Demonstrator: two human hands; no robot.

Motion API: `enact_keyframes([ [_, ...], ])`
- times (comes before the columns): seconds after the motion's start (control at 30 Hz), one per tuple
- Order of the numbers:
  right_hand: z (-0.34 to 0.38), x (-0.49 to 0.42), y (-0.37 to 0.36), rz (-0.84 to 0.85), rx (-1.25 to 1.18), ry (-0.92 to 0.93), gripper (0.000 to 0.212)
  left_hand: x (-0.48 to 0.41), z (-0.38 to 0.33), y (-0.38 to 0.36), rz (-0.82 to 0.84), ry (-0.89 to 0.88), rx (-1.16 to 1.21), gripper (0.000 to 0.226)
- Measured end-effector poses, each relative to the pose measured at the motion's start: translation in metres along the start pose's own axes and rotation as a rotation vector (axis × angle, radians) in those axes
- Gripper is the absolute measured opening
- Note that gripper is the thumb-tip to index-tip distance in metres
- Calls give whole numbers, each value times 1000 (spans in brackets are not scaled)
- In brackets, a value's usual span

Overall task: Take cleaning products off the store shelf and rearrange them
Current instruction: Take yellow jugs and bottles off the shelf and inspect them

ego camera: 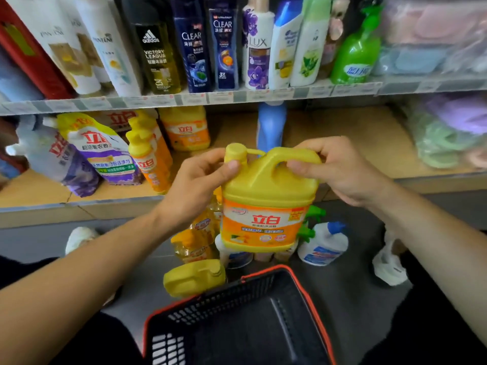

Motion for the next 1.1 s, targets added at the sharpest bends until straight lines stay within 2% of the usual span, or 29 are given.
enact_keyframes([
  [0.07,-1,-3,1,-32,263,26,25,1,5,-6,-4,-1,-35,33],
  [0.17,-12,-10,-7,-45,444,0,27,2,13,-16,16,-9,-117,36],
  [0.4,-10,-14,-16,-149,516,-12,38,-3,16,-10,145,-67,-327,41],
  [0.53,0,-10,-14,-211,539,3,36,-6,10,-6,178,-156,-428,46],
  [0.7,11,-2,-22,-228,716,64,33,-1,5,-10,277,-249,-590,40],
  [0.83,14,4,-27,-183,786,94,34,1,8,-13,383,-209,-555,36],
  [0.97,10,6,-35,-76,843,78,40,6,15,-17,507,-74,-443,33],
  [1.1,6,8,-41,-26,868,68,43,13,15,-27,530,-69,-402,30],
])
Point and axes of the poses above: each hand's wrist, its own x-axis away from the middle knuckle, its own y-axis out of the back of the hand, z = x × y, the point moved 6 cm from there along -x, towards the middle knuckle, and after that the axes turned 14 degrees about -y, right-handed, at the moved point
